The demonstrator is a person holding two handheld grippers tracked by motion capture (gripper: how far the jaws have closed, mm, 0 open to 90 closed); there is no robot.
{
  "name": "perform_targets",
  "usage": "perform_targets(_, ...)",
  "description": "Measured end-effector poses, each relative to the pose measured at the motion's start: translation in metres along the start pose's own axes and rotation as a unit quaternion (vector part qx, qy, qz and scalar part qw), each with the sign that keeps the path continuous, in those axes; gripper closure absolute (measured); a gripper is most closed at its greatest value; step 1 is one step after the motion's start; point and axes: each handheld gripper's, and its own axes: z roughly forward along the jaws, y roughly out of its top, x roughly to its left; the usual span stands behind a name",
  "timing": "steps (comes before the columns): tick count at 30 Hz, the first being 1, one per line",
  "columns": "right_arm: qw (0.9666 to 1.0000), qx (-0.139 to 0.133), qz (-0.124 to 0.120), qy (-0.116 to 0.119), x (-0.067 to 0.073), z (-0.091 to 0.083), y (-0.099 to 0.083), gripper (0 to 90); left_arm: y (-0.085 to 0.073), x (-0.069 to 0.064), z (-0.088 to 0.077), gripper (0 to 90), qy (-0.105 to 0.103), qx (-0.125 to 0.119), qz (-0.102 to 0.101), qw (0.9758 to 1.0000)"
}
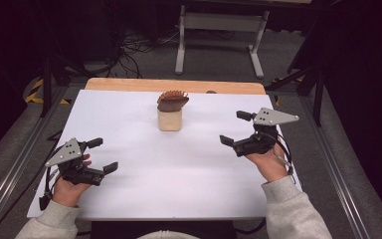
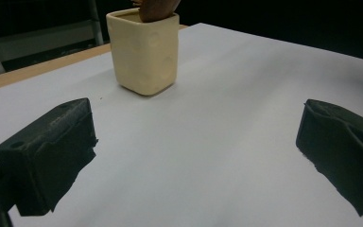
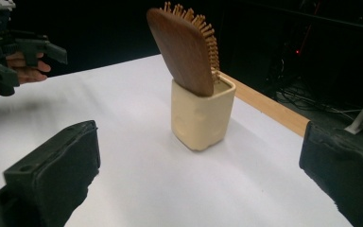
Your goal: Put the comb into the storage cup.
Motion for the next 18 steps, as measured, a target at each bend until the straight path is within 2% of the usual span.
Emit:
perform_targets(7, 1.0, 0.001, 0.008, -0.002, 0.001, -0.008, -0.023, 0.0, -0.001, 0.0, 0.001, 0.1, 0.003, 0.013, 0.002, 0.9999)
perform_targets(18, 0.9997, 0.006, 0.023, -0.006, 0.004, -0.014, -0.066, 0.0, -0.005, 0.001, 0.0, 0.1, 0.003, 0.007, -0.003, 1.0)
